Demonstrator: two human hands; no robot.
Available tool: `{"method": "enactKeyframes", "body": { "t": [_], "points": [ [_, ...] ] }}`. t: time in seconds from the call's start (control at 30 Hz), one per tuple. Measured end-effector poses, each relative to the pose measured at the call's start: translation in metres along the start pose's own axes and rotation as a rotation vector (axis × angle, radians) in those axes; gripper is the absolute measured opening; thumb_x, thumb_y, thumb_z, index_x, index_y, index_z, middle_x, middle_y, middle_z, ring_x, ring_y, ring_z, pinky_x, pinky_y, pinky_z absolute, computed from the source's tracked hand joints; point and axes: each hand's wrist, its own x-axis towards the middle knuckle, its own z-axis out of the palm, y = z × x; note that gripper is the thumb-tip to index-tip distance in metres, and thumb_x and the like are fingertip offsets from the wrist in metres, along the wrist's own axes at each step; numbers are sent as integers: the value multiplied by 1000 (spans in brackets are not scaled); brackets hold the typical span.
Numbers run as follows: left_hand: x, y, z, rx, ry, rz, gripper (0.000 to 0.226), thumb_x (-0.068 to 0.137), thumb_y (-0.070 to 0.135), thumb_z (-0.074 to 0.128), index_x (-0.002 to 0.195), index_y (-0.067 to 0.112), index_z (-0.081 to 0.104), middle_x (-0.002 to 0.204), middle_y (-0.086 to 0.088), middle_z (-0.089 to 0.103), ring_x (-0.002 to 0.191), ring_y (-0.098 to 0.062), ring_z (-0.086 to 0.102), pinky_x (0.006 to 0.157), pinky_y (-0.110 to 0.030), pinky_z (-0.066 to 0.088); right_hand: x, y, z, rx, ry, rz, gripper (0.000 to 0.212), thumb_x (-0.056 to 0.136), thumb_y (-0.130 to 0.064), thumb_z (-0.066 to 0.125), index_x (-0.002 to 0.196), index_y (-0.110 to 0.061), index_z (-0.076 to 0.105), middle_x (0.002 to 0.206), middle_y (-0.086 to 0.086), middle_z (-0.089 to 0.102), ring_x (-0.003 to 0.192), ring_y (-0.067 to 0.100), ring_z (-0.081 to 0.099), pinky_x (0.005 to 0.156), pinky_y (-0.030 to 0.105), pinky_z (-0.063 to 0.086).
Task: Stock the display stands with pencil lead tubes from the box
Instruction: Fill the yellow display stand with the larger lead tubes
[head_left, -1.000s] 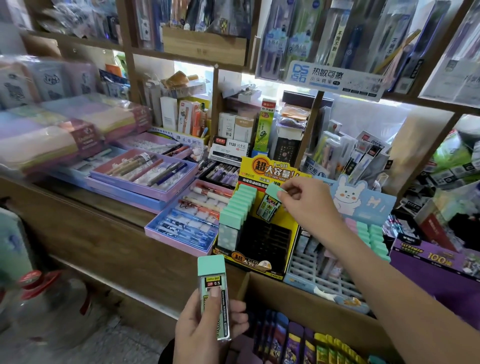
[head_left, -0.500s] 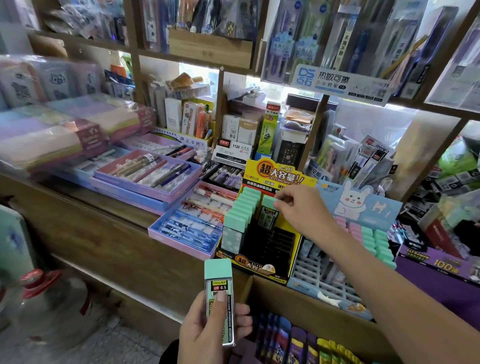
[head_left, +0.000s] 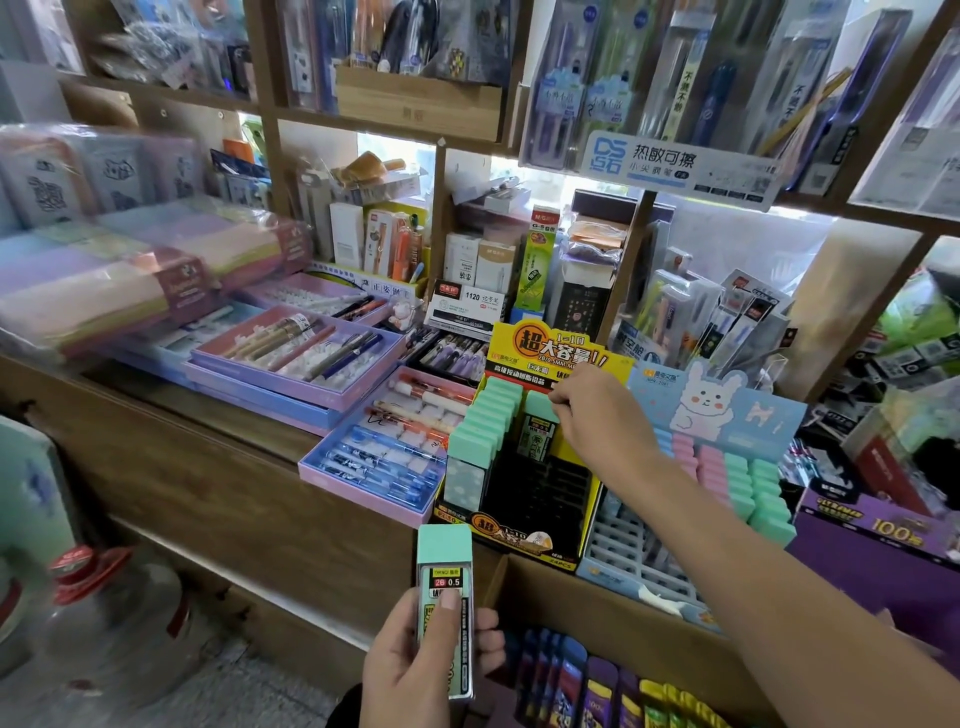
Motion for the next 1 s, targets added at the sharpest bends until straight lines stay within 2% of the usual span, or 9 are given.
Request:
{"method": "enactKeyframes", "body": {
  "t": [0.13, 0.23, 0.3, 0.37, 0.43, 0.57, 0.77, 0.83, 1.0],
  "points": [
    [-1, 1, -1, -11, -2, -11, 17, 79, 26, 69, 86, 16, 79, 81, -31, 73, 63, -37, 73, 55, -37, 61, -4, 4, -3, 62, 6, -13, 20, 101, -7, 57, 103, -2, 75, 104, 12, 63, 95, 30, 64, 85, 45, 54],
    [0, 1, -2, -3, -9, -19, 15, 84, 21, 67, 87, 12, 79, 81, -31, 73, 64, -37, 74, 55, -36, 61, -28, 10, -13, 337, 148, 17, 19, 98, -12, 64, 112, -10, 76, 100, -2, 67, 86, 4, 60, 79, 14, 47],
    [1, 0, -2, 11, 0, -23, 15, 90, 16, 66, 91, 6, 78, 82, -32, 73, 63, -37, 73, 54, -37, 62, -51, 16, -20, 503, 159, 53, 14, 94, -12, 69, 101, -18, 79, 86, -18, 68, 78, -7, 62, 69, 2, 44],
    [0, 0, 0, 43, 6, -14, 15, 92, 12, 64, 96, 3, 75, 81, -32, 73, 62, -35, 73, 54, -36, 62, -78, 25, -25, 610, 98, 81, 20, 93, -14, 72, 89, -33, 77, 74, -20, 70, 78, -6, 64, 68, 7, 48],
    [0, 1, 3, 85, -1, 1, 13, 95, 8, 63, 99, 1, 74, 79, -30, 73, 60, -32, 72, 53, -34, 62, -109, 33, -29, 658, 46, 101, 28, 92, -13, 74, 86, -41, 73, 77, -17, 71, 76, 2, 65, 69, 15, 53],
    [-3, 3, 8, 188, -12, 38, 14, 96, 7, 63, 93, 5, 76, 77, -23, 75, 60, -26, 72, 53, -29, 61, -169, 48, -35, 678, 116, 42, 34, 87, -10, 77, 88, -43, 76, 81, -16, 73, 74, 6, 67, 61, 13, 50],
    [-7, 4, 16, 291, 3, 90, 23, 95, 12, 65, 84, 25, 80, 76, -15, 77, 61, -18, 72, 56, -27, 60, -201, 66, -32, 664, 95, 79, 29, 88, -14, 79, 90, -43, 79, 84, -22, 73, 79, 4, 69, 69, 23, 57],
    [-7, 5, 17, 323, 1, 98, 23, 95, 15, 66, 84, 29, 81, 79, -13, 78, 64, -17, 73, 61, -31, 59, -208, 72, -29, 684, 24, 111, 24, 89, -19, 78, 89, -43, 79, 85, -22, 73, 80, 7, 68, 73, 31, 58],
    [2, 17, 18, 391, -19, 108, 17, 93, 24, 68, 94, 37, 80, 89, -3, 80, 85, -23, 75, 73, -36, 60, -224, 85, -17, 723, -318, 66, 15, 91, -35, 75, 96, -49, 75, 93, -21, 74, 88, 1, 69, 75, 16, 53]
  ]
}}
